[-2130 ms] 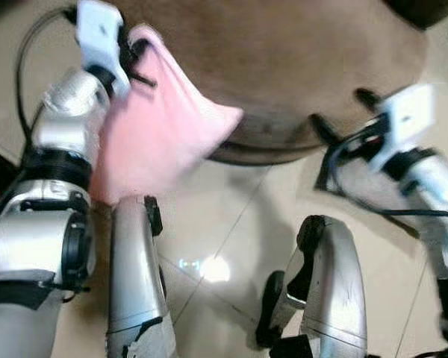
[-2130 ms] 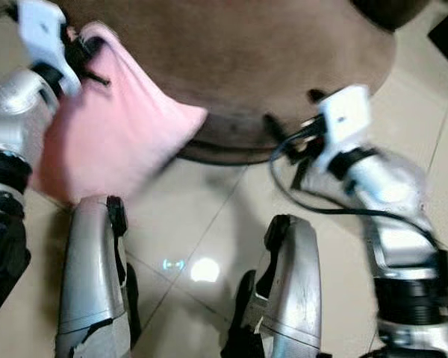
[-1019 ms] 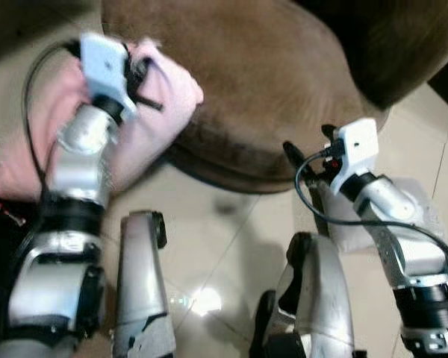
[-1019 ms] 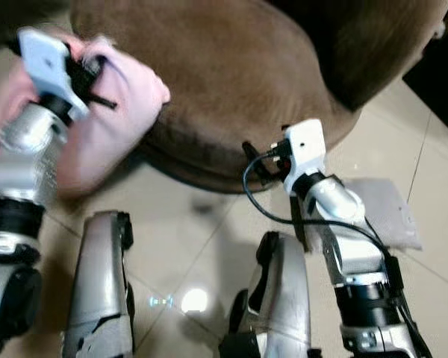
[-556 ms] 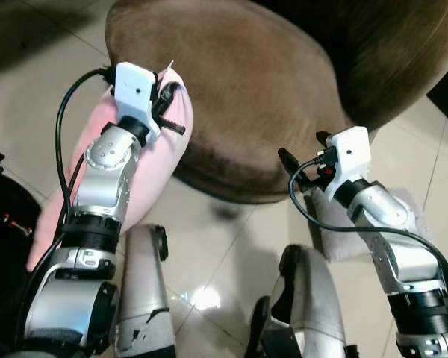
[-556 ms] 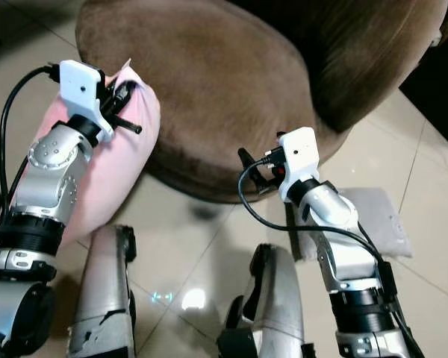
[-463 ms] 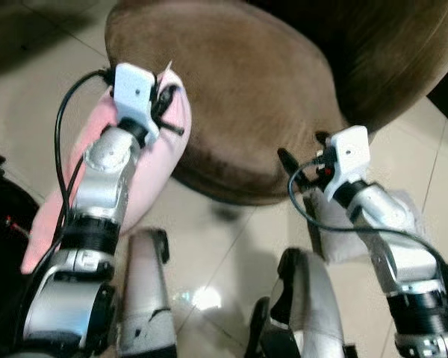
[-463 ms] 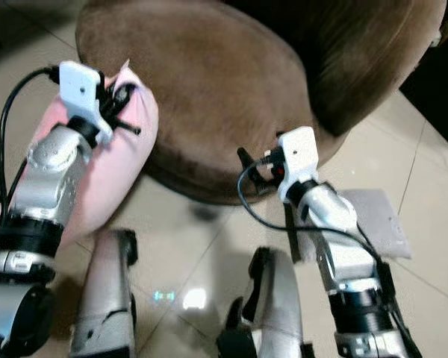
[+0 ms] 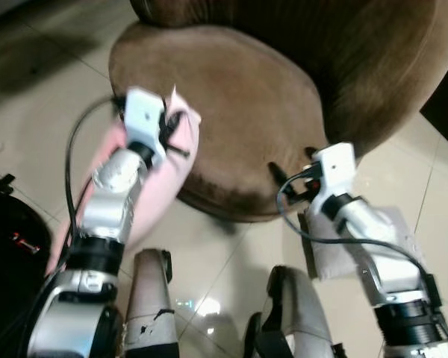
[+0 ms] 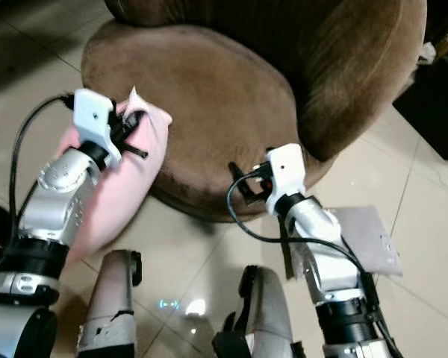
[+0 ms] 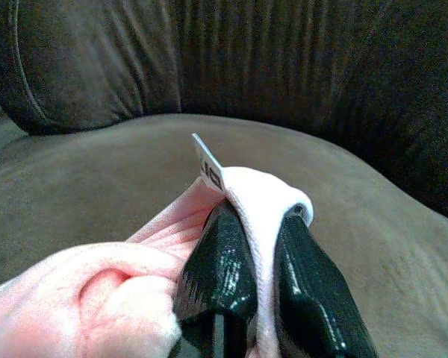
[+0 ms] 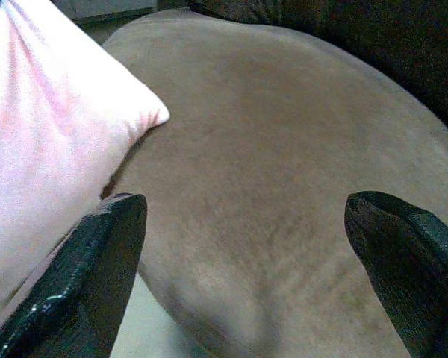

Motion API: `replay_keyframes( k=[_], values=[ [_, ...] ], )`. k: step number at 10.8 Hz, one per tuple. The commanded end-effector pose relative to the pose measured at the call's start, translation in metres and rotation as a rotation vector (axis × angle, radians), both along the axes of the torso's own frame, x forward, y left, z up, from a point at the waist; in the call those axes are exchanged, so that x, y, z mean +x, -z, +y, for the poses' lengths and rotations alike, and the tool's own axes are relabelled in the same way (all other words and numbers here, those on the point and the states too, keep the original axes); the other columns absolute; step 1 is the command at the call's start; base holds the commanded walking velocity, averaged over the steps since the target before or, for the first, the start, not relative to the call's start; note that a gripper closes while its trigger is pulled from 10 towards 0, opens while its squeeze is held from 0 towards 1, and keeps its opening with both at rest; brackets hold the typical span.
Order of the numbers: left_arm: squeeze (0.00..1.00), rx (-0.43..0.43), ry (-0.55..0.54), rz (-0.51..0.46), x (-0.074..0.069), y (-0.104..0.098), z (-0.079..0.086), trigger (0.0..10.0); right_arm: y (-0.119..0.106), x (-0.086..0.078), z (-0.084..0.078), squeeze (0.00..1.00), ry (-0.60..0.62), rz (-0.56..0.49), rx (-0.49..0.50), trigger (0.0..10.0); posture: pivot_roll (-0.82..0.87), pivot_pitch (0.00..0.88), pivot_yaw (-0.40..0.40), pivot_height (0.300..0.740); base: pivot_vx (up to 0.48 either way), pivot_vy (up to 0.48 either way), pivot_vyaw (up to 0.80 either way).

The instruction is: Move the pillow to the sofa from floor

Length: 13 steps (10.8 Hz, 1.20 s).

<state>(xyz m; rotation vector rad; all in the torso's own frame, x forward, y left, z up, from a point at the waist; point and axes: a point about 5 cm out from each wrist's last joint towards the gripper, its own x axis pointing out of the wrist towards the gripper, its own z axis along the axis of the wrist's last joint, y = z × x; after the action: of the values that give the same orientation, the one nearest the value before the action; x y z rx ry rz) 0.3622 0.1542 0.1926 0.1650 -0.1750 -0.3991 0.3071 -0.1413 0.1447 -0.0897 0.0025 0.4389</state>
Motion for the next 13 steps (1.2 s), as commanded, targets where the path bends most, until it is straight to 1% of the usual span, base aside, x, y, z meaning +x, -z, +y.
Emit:
replay_keyframes(
  k=[1,2,3,4,5,6,8,9,11,12,13],
  values=[
    [0.00,0.005,0.062,-0.062,-0.004,-0.014,-0.014,0.0,0.010,-0.002,-0.005,0.00,0.018,0.027,-0.015,10.0,0.18,0.210,-0.137,0.656,0.000,0.000,0.00],
    [0.00,-0.009,0.055,-0.039,-0.006,-0.009,-0.012,0.0,0.015,-0.003,-0.001,0.00,0.014,0.043,-0.007,10.0,0.18,0.211,-0.142,0.676,0.000,0.000,0.00],
    [0.00,0.002,0.057,-0.041,-0.005,-0.012,-0.010,0.0,0.015,-0.001,0.004,0.00,-0.010,0.044,-0.019,10.0,0.18,0.219,-0.135,0.691,0.000,0.000,0.00],
    [0.00,0.006,0.046,-0.042,-0.004,-0.013,-0.007,0.0,0.018,-0.001,0.005,0.00,-0.010,0.047,-0.019,10.0,0.18,0.222,-0.137,0.711,0.000,0.000,0.00],
    [0.00,-0.005,0.043,-0.036,-0.005,-0.011,-0.008,0.0,0.018,-0.001,0.005,0.00,-0.001,0.048,-0.012,10.0,0.17,0.224,-0.140,0.726,0.000,0.000,0.00],
    [0.00,-0.018,0.041,-0.018,-0.006,-0.005,-0.009,0.0,0.021,-0.001,0.005,0.00,0.005,0.052,-0.008,10.0,0.17,0.226,-0.138,0.740,0.000,0.000,0.00],
    [0.00,-0.026,0.038,0.026,-0.007,0.007,-0.009,0.0,0.025,-0.002,0.007,0.00,0.010,0.059,-0.007,10.0,0.18,0.218,-0.133,0.740,0.000,0.000,0.00],
    [0.00,-0.031,0.029,0.037,-0.008,0.013,-0.006,0.0,0.033,-0.004,0.006,0.00,0.010,0.076,-0.018,10.0,0.18,0.197,-0.135,0.740,0.000,0.000,0.00],
    [0.00,-0.032,-0.035,0.052,-0.009,0.023,0.003,0.0,0.039,-0.004,0.001,0.00,0.032,0.069,-0.039,10.0,0.21,0.174,-0.151,0.740,0.000,0.000,0.00],
    [0.00,-0.040,-0.048,0.060,-0.010,0.025,0.004,0.0,0.040,-0.004,0.000,0.00,0.033,0.069,-0.042,10.0,0.21,0.174,-0.151,0.740,0.000,0.000,0.00],
    [0.00,-0.053,-0.102,0.102,-0.024,0.045,0.014,0.0,0.047,-0.010,-0.002,0.00,0.038,0.048,-0.064,10.0,0.23,0.174,-0.161,0.740,0.000,0.000,0.00]
  ],
)
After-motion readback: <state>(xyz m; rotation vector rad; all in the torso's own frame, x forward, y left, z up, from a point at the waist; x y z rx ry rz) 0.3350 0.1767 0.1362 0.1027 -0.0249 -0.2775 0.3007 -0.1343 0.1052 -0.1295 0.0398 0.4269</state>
